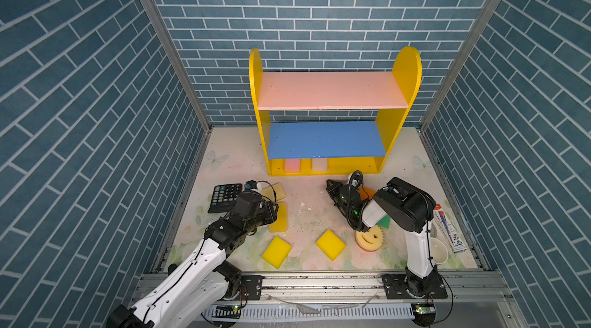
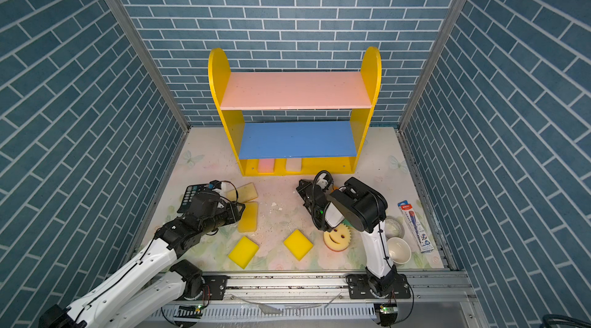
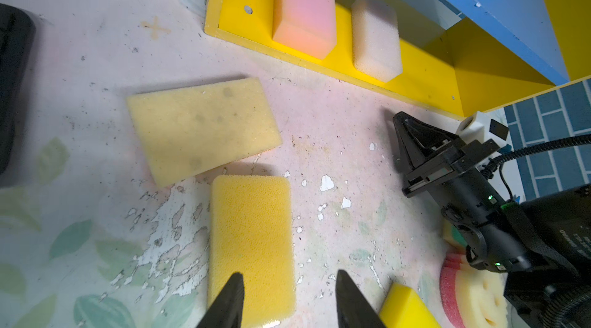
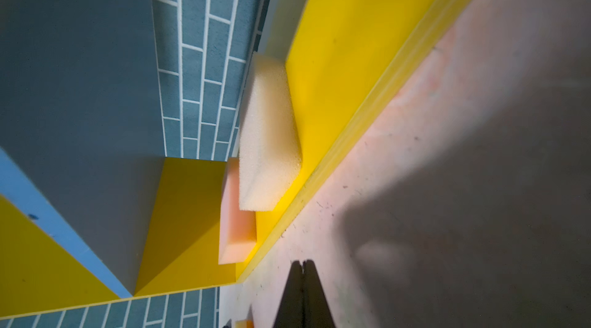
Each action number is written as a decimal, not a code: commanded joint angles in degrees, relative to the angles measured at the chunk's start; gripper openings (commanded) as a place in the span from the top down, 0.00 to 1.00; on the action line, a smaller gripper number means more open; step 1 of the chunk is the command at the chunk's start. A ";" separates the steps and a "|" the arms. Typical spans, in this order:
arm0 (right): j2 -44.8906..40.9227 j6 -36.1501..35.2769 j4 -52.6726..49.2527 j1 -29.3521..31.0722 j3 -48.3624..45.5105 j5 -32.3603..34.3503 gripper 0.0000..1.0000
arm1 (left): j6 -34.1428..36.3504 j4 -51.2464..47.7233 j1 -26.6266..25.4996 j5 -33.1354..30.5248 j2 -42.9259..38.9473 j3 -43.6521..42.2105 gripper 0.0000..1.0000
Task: Place and organize the cleaning sponges onto the shelf
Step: 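Swing the right gripper away from the shelf toward the sponges on the table, then lower the right gripper onto the bright yellow sponge and grasp it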
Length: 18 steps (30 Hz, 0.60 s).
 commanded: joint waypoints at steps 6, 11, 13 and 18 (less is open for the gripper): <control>-12.71 -11.24 -23.72 1.86 -3.07 -3.39 1.00 | 2.50 -4.16 0.81 -2.84 -1.75 3.41 0.46; -23.14 -19.39 -41.64 4.66 -0.49 -2.70 0.93 | 3.24 -5.93 1.32 -3.71 -1.18 5.52 0.37; -26.67 -22.17 -48.09 6.14 0.33 -1.96 0.88 | 3.75 -6.68 1.65 -4.31 -1.05 6.66 0.30; -33.66 -31.01 -62.96 9.96 3.26 -1.15 0.74 | 3.83 -8.00 2.41 -6.27 -1.31 8.77 0.17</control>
